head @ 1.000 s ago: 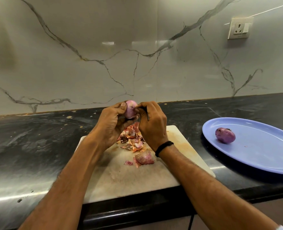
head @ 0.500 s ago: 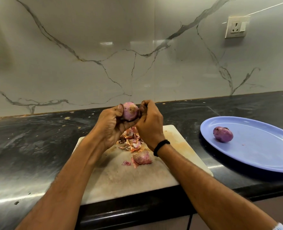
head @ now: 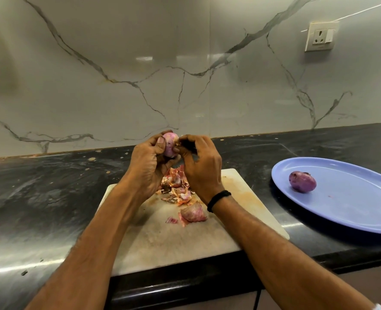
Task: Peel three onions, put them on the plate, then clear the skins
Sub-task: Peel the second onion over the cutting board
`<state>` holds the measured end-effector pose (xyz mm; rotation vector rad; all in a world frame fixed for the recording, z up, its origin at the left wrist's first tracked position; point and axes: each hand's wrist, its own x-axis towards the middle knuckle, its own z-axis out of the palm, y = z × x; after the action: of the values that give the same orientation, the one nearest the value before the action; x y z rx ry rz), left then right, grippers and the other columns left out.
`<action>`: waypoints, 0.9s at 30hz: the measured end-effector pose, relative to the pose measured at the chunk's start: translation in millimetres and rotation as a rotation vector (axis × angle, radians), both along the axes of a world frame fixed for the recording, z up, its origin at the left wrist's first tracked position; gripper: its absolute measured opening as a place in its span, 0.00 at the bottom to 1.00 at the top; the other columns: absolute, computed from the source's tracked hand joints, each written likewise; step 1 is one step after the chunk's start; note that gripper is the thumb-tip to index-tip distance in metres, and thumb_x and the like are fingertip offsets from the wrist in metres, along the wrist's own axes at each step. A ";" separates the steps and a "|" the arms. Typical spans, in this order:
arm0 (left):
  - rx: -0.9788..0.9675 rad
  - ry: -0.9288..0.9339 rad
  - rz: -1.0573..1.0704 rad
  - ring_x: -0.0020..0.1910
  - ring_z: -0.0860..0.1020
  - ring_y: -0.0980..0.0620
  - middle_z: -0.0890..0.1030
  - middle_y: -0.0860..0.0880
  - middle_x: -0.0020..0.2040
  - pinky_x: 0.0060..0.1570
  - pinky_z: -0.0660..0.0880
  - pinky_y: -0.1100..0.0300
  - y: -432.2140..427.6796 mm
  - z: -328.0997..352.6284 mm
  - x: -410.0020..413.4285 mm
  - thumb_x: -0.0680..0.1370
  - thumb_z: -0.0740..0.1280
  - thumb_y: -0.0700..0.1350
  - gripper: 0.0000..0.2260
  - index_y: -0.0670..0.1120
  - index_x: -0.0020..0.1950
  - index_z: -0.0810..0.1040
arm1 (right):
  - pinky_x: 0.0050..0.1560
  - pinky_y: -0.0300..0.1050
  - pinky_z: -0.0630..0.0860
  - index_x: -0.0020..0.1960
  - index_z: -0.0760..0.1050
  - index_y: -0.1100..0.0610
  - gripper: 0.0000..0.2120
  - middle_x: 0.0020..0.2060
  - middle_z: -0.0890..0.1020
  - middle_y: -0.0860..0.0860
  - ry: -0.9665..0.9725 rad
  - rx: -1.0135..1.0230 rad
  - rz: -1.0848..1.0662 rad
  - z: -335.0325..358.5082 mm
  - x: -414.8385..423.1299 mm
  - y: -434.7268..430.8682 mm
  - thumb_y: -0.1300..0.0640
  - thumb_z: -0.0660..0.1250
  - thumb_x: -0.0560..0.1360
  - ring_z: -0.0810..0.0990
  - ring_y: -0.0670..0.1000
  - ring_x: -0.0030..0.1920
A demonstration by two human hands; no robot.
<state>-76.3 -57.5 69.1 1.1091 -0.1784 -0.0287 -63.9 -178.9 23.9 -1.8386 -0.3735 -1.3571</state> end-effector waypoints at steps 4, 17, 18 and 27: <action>0.021 -0.027 -0.043 0.51 0.82 0.47 0.81 0.40 0.59 0.54 0.82 0.51 0.5 -2.0 4.1 0.85 0.58 0.39 0.13 0.41 0.66 0.77 | 0.47 0.27 0.73 0.46 0.80 0.64 0.02 0.42 0.81 0.55 -0.081 0.020 -0.016 0.8 -1.5 -2.0 0.68 0.70 0.74 0.77 0.45 0.43; 0.242 -0.058 -0.069 0.51 0.82 0.44 0.82 0.41 0.54 0.41 0.83 0.58 4.8 -0.6 -0.4 0.86 0.54 0.39 0.15 0.42 0.58 0.81 | 0.38 0.36 0.75 0.46 0.75 0.58 0.06 0.39 0.77 0.50 0.391 0.294 0.157 6.8 -6.1 -3.9 0.64 0.61 0.80 0.75 0.47 0.40; 0.244 -0.047 -0.063 0.50 0.82 0.43 0.82 0.41 0.54 0.41 0.83 0.58 4.8 -0.1 -0.6 0.85 0.53 0.39 0.16 0.41 0.59 0.81 | 0.41 0.41 0.77 0.46 0.74 0.57 0.07 0.40 0.78 0.52 0.433 0.392 0.193 8.4 -5.0 -6.5 0.62 0.60 0.81 0.76 0.49 0.41; 0.176 -0.027 0.023 0.58 0.79 0.42 0.79 0.43 0.60 0.56 0.80 0.50 3.9 0.0 2.6 0.83 0.55 0.34 0.16 0.42 0.66 0.78 | 0.52 0.38 0.79 0.55 0.76 0.58 0.12 0.50 0.80 0.52 0.314 0.230 0.116 7.2 -8.4 -4.2 0.69 0.67 0.74 0.79 0.47 0.50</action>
<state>-73.7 -53.5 69.1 1.2875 -0.1897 -0.0088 -72.3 -183.2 31.1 -1.7707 -0.1498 -0.9696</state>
